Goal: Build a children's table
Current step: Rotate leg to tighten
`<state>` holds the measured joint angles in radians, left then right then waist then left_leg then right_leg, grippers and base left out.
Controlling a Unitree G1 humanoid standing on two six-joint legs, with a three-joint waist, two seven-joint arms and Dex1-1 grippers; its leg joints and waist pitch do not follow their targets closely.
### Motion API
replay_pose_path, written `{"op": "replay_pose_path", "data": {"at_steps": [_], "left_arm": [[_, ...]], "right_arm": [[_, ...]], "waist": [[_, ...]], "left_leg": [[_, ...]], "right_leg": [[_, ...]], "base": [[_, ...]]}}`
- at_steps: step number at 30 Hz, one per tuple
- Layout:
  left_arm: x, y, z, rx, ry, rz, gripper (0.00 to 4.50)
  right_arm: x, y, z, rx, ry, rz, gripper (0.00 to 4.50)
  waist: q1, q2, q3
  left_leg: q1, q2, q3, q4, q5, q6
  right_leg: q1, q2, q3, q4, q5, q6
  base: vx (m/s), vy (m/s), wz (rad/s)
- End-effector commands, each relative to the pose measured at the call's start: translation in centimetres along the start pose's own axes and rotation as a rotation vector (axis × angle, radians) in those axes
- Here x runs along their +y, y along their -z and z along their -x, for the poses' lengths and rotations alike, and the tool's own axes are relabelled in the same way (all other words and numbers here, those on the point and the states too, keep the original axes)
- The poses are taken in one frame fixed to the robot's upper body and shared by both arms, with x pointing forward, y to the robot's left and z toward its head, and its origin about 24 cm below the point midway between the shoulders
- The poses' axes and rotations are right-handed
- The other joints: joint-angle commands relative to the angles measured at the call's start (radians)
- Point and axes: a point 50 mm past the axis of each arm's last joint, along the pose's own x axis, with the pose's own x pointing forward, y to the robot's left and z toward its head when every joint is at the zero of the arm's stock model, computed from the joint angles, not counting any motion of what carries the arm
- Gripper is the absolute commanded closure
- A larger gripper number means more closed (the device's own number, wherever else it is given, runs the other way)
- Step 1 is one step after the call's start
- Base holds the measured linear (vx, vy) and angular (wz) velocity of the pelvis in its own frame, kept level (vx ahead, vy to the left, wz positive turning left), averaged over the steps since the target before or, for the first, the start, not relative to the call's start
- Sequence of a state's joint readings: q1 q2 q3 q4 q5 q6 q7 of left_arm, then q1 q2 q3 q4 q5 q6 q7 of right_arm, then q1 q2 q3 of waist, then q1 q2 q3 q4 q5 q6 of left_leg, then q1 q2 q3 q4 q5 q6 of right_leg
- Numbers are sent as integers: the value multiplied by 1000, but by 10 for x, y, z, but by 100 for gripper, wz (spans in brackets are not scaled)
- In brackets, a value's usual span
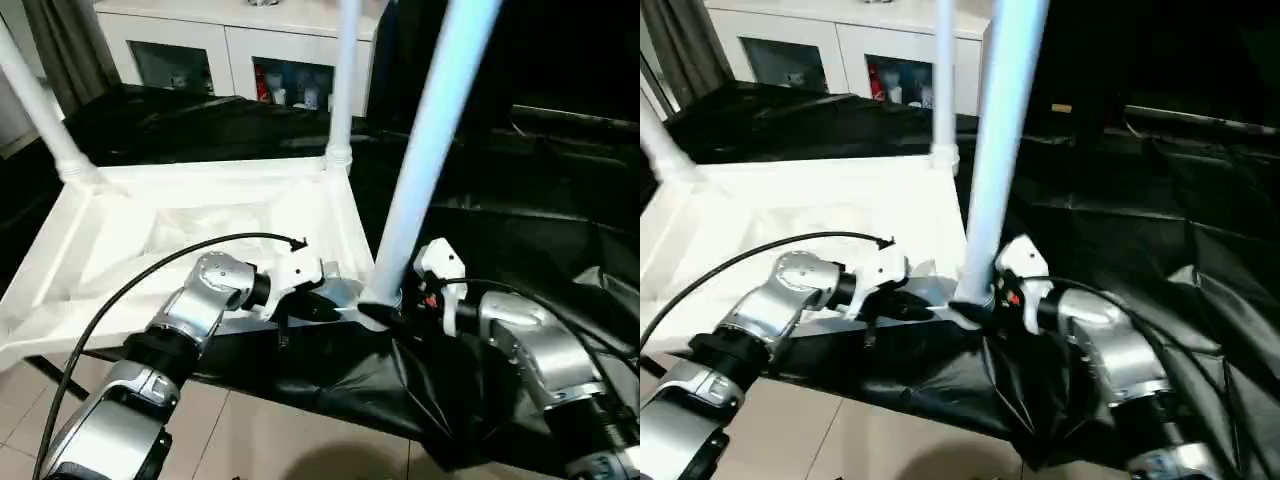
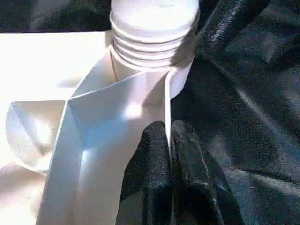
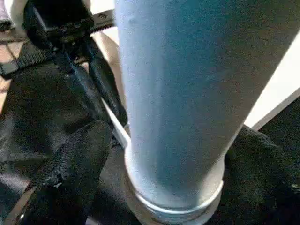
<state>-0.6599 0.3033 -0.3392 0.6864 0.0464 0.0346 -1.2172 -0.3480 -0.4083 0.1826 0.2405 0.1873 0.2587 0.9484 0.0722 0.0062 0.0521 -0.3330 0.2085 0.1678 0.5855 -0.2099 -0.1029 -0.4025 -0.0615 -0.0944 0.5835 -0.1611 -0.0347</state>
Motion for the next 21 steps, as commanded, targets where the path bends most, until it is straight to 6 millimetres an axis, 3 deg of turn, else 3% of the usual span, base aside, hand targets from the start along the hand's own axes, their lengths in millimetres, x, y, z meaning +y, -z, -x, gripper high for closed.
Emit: {"op": "replay_pose_path", "data": {"at_steps": [1,4,8,15,21], "left_arm": [[-3,-1,0,5,24,-18,450],[-4,-2,1,3,30,-18,450],[-5,-2,1,-1,29,-17,450],[-6,-2,2,1,24,-13,450],[-5,-1,2,-1,17,0,450]], "right_arm": [[-1,-2,1,5,2,14,60],[-2,-4,1,-6,1,0,60],[-1,-4,-1,6,-11,12,103],[1,-1,-2,16,-13,13,165],[2,2,-4,4,11,-14,177]], "waist": [[3,-4,-64],[4,-4,-67],[6,-4,-69],[7,-8,-66],[7,-6,-67]], "left_leg": [[-11,19,0,-64,-137,78],[-12,23,-1,-64,-117,77],[-12,22,1,-61,-94,87],[-12,20,1,-62,-111,82],[-12,20,1,-62,-100,82]], "right_leg": [[63,-79,53,-75,-329,-151],[64,-79,54,-66,-269,-170],[65,-78,55,-60,-218,-184],[64,-79,54,-67,-275,-163],[64,-78,54,-65,-263,-162]], "base": [[0,0,0],[0,0,0],[0,0,0],[0,0,0],[0,0,0]]}}
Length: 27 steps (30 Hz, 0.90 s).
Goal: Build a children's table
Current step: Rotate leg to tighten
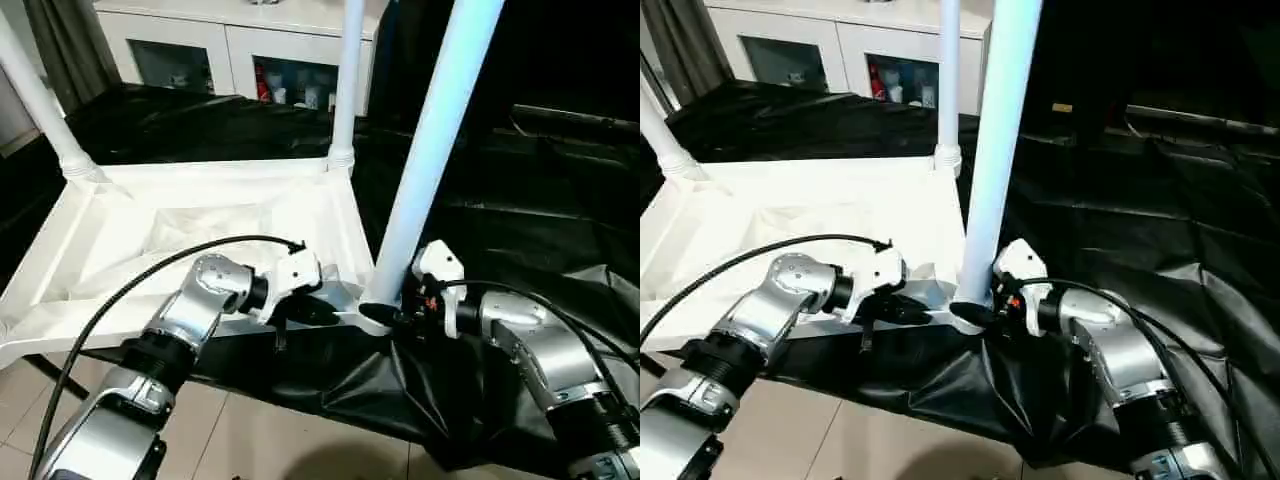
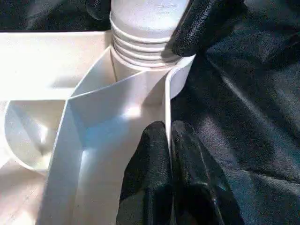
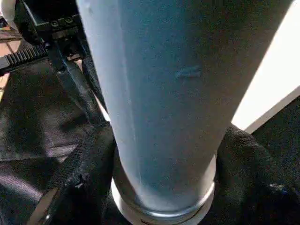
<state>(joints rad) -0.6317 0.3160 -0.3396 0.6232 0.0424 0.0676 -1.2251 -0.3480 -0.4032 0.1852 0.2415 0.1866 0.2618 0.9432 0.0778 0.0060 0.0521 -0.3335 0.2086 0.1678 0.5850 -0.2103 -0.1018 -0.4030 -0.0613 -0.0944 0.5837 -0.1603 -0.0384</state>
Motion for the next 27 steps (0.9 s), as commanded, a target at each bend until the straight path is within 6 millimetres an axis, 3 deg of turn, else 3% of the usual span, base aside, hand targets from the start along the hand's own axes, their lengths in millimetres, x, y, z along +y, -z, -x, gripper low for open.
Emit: {"op": "replay_pose_path", "data": {"at_steps": [1,4,5,7,8,9,12,14,22,24,25,27], "left_arm": [[-1,-1,-1,0,6,3,450],[7,-4,-9,-4,-95,48,450],[13,-5,-16,7,-170,65,450],[15,-6,-18,11,-198,71,450],[21,-10,-27,28,-291,95,450],[23,-12,-30,32,-311,99,450],[27,-20,-45,36,-392,150,450],[26,-29,-60,42,-421,156,450],[25,-34,-68,54,-407,111,450],[26,-33,-62,43,-383,97,450],[26,-31,-60,39,-382,98,450],[28,-29,-52,24,-354,90,450]], "right_arm": [[1,4,-3,-4,32,-29,178],[-6,10,-12,-44,225,-128,178],[-9,14,-18,-52,338,-172,178],[-10,15,-20,-54,376,-188,178],[-12,17,-30,-75,508,-252,178],[-12,17,-33,-79,535,-264,178],[-11,17,-49,-99,661,-335,178],[-9,14,-65,-83,740,-348,179],[-10,5,-73,-120,785,-338,180],[-12,-3,-68,-186,712,-292,180],[-13,-7,-66,-211,678,-275,124],[-20,-10,-53,-235,642,-220,108]], "waist": [[1,-7,-67],[-5,-9,-65],[-8,-5,-63],[-11,-7,-63],[-13,-7,-62],[-15,1,-63],[-17,-5,-64],[-20,-1,-64],[-16,1,-67],[-16,4,-67],[-17,3,-67],[-15,-1,-69]], "left_leg": [[-12,19,1,-61,-99,81],[-13,17,2,-62,-107,69],[-8,14,2,-62,-120,57],[-6,12,0,-64,-134,42],[-8,12,0,-64,-136,44],[-2,13,0,-63,-144,39],[-5,10,-2,-64,-144,34],[-5,10,0,-63,-145,38],[-9,10,-1,-63,-130,65],[-9,11,-2,-64,-137,70],[-10,11,-2,-64,-139,72],[-12,11,0,-61,-123,85]], "right_leg": [[65,-78,54,-65,-263,-158],[64,-78,53,-69,-291,-153],[57,-76,51,-75,-329,-144],[60,-77,49,-80,-372,-126],[60,-77,50,-83,-384,-117],[53,-78,50,-85,-385,-120],[59,-78,50,-83,-379,-118],[54,-78,51,-85,-368,-125],[62,-78,53,-75,-277,-146],[64,-79,52,-74,-267,-156],[66,-78,52,-74,-264,-157],[69,-80,53,-71,-238,-167]], "base": [[0,0,0],[0,0,0],[0,0,0],[0,0,0],[0,0,0],[0,0,0],[0,0,0],[0,0,0],[0,0,0],[0,0,0],[0,0,0],[0,0,0]]}}
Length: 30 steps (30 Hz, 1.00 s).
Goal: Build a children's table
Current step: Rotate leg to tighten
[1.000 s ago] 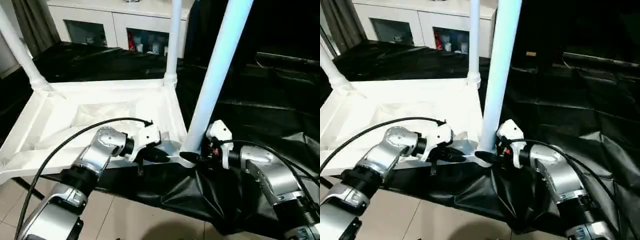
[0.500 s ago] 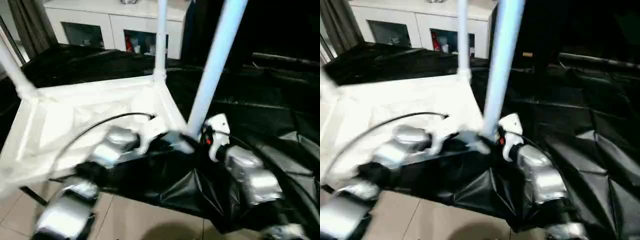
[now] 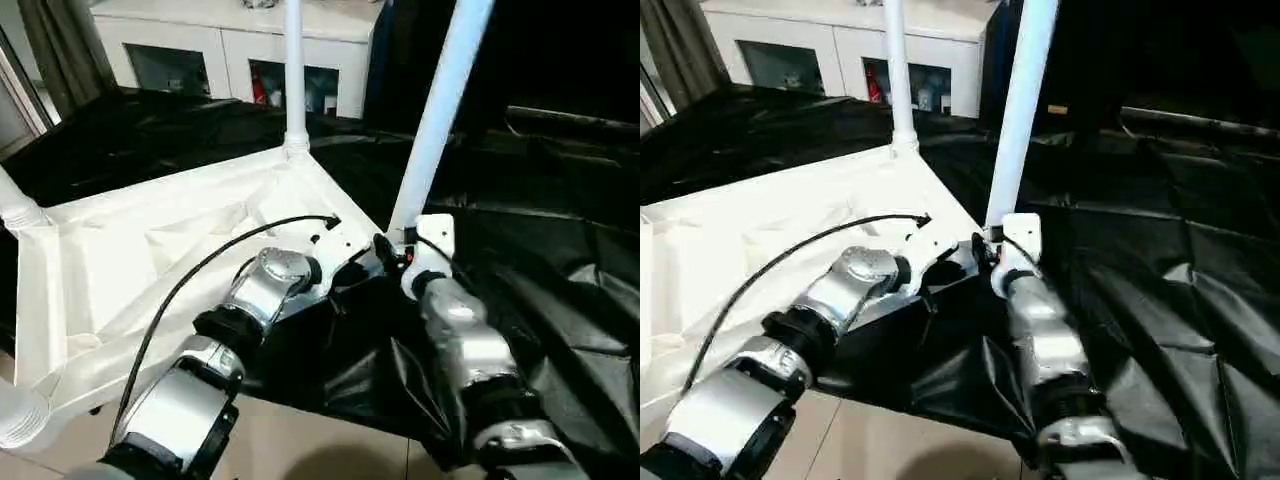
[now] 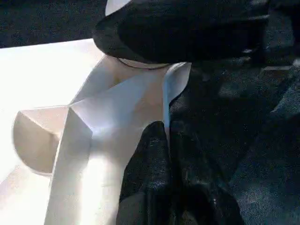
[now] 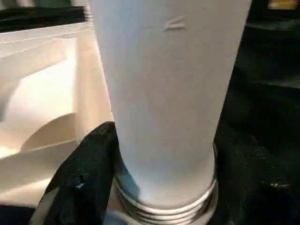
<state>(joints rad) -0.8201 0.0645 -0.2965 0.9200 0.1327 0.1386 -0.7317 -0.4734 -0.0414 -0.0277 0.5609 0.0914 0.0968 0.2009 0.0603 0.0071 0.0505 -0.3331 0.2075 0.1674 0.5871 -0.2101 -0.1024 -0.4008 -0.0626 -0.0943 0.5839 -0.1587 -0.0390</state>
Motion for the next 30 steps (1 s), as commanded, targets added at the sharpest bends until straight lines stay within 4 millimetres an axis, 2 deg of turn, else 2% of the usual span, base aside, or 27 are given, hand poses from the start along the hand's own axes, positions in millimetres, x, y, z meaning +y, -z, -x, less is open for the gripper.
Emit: {"op": "replay_pose_path", "data": {"at_steps": [1,4,5,8,9,11,12,14,16,19,21,24,25,27,30], "left_arm": [[0,2,1,3,25,-19,450],[2,2,9,-22,74,-36,450],[3,4,12,-21,91,-38,450],[3,11,27,-22,221,-79,450],[3,11,27,-22,221,-79,450],[3,15,33,-17,259,-92,450],[2,17,35,-15,277,-97,450],[-2,22,44,-19,369,-115,450],[-3,23,49,-16,401,-118,450],[-3,25,53,-12,416,-116,450],[-2,27,56,-10,423,-115,450],[-1,27,59,-11,430,-114,450],[-1,27,60,-12,431,-114,450],[-2,27,61,-13,430,-112,450],[-2,27,61,-12,425,-111,450]], "right_arm": [[11,-8,1,-44,-118,16,101],[1,-12,6,-42,-198,37,83],[-2,-14,9,-28,-237,55,75],[-12,-14,31,85,-498,176,61],[-12,-14,31,85,-498,176,61],[-13,-12,39,121,-592,220,61],[-14,-12,42,133,-622,230,61],[-15,-13,50,169,-713,261,61],[-15,-14,53,189,-746,274,61],[-15,-15,56,209,-778,287,61],[-16,-15,56,211,-778,296,61],[-17,-16,55,208,-777,285,61],[-17,-16,55,209,-780,283,76],[-16,-16,55,214,-785,284,85],[-15,-15,54,215,-787,287,122]], "waist": [[4,-3,-68],[6,-5,-70],[6,-5,-70],[7,-4,-68],[9,-1,-67],[11,-2,-67],[11,-6,-65],[13,-3,-65],[14,-2,-64],[15,-2,-64],[22,-8,-65],[27,-5,-65],[27,-10,-66],[28,-7,-68],[27,-7,-67]], "left_leg": [[-13,11,0,-63,-116,90],[-18,12,0,-60,-86,109],[-16,15,-1,-61,-79,112],[-15,16,0,-60,-89,131],[-14,22,1,-59,-93,137],[-13,18,2,-59,-117,120],[-14,19,2,-61,-119,117],[-11,22,0,-63,-129,103],[-12,26,0,-65,-126,102],[-10,23,3,-63,-129,94],[-10,23,3,-63,-118,89],[-10,24,2,-63,-109,84],[-11,24,2,-63,-103,83],[-13,23,2,-61,-85,86],[-13,23,2,-61,-85,87]], "right_leg": [[69,-77,52,-70,-235,-167],[74,-77,53,-63,-193,-180],[73,-77,53,-61,-176,-186],[74,-75,53,-59,-158,-200],[68,-79,57,-59,-156,-205],[69,-76,53,-64,-202,-198],[69,-77,54,-66,-216,-193],[68,-78,53,-68,-258,-177],[66,-79,55,-65,-243,-183],[62,-79,54,-68,-257,-183],[62,-79,54,-68,-270,-173],[61,-79,55,-65,-260,-171],[62,-78,55,-63,-250,-171],[63,-79,55,-59,-225,-175],[63,-79,55,-60,-223,-175]], "base": [[0,0,0],[0,0,0],[0,0,0],[0,0,0],[0,0,0],[0,0,0],[0,0,0],[0,0,0],[0,0,0],[0,0,0],[0,0,0],[0,0,0],[0,0,0],[0,0,0],[0,0,0]]}}
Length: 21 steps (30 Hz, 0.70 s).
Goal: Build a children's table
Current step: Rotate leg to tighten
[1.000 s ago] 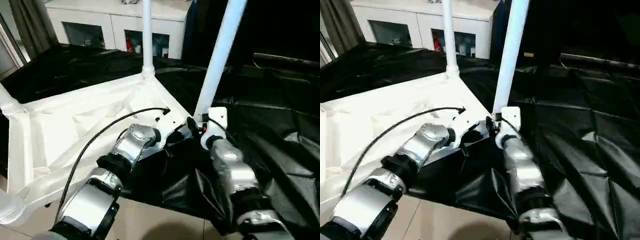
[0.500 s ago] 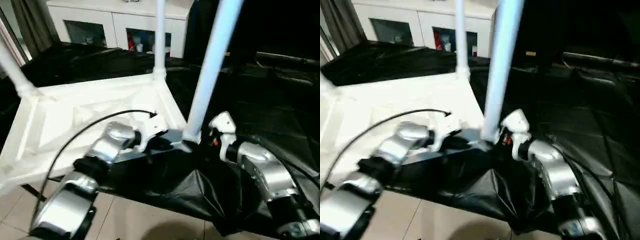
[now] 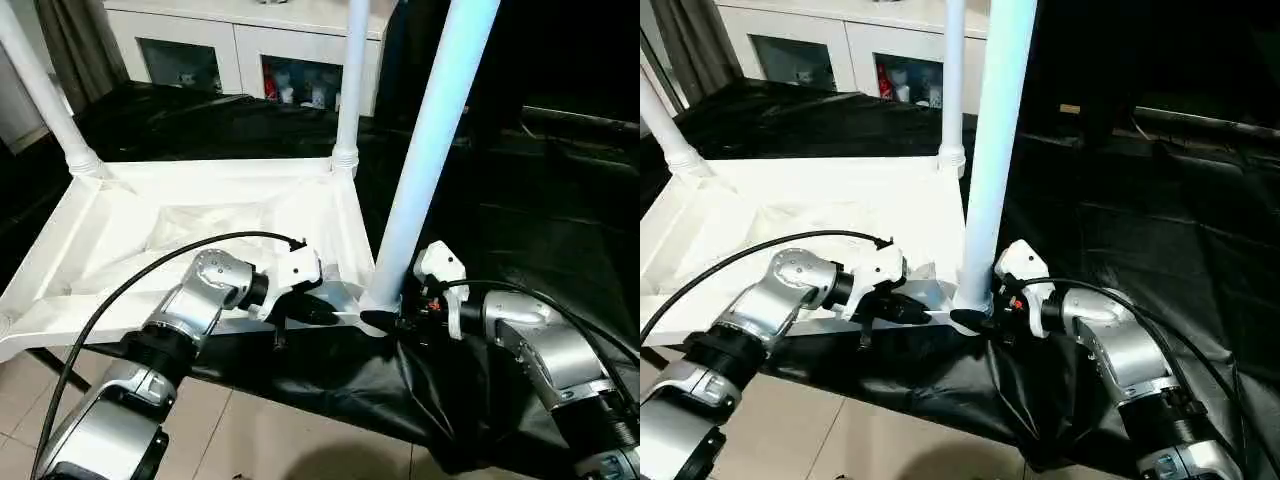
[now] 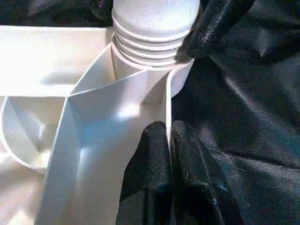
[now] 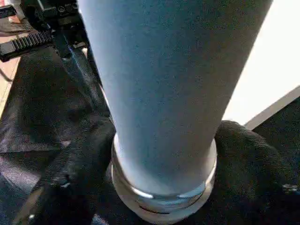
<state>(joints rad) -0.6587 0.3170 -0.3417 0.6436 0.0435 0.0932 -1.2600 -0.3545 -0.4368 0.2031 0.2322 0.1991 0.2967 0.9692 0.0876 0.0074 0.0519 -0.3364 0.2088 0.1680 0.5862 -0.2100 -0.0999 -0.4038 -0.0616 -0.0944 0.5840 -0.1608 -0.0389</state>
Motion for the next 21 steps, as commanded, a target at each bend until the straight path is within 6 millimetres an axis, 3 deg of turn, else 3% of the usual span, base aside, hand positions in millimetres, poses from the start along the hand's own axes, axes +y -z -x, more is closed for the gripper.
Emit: {"op": "replay_pose_path", "data": {"at_steps": [1,6,15,18,21], "left_arm": [[-1,-4,0,-9,15,-18,450],[-1,-4,0,-12,5,-16,450],[0,-2,-2,-9,-20,0,450],[10,-3,-13,-9,-165,38,450],[18,-9,-28,-5,-292,80,450]], "right_arm": [[-1,-5,0,-5,-8,22,131],[-2,-5,0,-2,1,33,168],[-1,-1,-3,-38,51,-17,175],[-9,5,-14,-80,240,-98,175],[-15,9,-29,-108,455,-215,175]], "waist": [[-1,-10,-68],[0,-8,-68],[-1,-6,-69],[-6,-6,-67],[-11,-5,-66]], "left_leg": [[-10,20,2,-60,-86,85],[-10,20,2,-60,-89,83],[-9,19,2,-60,-89,79],[-10,16,2,-60,-97,68],[-6,15,0,-63,-111,36]], "right_leg": [[66,-78,54,-61,-228,-172],[66,-79,54,-63,-252,-161],[65,-78,54,-63,-239,-166],[64,-77,52,-67,-270,-157],[61,-77,51,-74,-329,-134]], "base": [[0,0,0],[0,0,0],[0,0,0],[0,0,0],[0,0,0]]}}
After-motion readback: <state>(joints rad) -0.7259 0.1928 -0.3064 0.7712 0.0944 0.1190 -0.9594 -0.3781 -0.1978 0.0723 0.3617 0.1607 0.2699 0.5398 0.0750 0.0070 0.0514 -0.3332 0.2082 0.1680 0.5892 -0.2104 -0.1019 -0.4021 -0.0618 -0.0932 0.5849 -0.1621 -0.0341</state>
